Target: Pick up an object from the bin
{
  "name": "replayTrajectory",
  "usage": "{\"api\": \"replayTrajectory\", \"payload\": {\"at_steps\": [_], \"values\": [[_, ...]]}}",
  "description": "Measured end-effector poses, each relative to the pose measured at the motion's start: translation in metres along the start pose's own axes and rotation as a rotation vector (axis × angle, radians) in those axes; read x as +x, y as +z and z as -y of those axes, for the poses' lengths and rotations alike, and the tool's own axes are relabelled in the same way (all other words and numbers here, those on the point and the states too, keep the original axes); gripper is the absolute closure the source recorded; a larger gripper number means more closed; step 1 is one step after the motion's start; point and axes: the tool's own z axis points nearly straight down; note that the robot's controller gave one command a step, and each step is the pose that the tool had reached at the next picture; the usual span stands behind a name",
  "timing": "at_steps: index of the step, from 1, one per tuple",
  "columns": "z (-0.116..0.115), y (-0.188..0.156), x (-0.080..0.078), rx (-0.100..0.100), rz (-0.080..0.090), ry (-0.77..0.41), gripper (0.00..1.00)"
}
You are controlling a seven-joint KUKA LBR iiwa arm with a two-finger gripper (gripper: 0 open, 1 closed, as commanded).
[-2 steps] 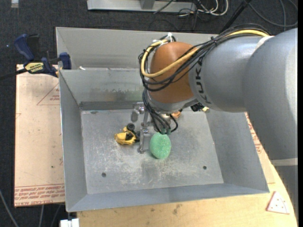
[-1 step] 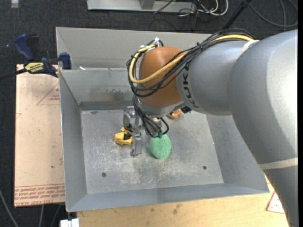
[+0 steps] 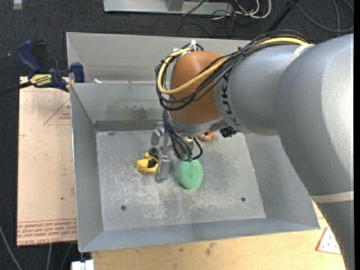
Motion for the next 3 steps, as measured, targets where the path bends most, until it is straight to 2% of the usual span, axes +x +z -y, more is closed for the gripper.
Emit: {"api": "replayTrajectory", "payload": {"at_steps": [1, 2, 3], "values": [[0.005, 0.041, 0.000, 0.001, 0.001, -0.028, 0.00], [0.003, 0.057, -0.004, -0.004, 0.002, -0.054, 1.00], [0.004, 0.056, -0.004, -0.003, 0.003, -0.056, 1.00]]}}
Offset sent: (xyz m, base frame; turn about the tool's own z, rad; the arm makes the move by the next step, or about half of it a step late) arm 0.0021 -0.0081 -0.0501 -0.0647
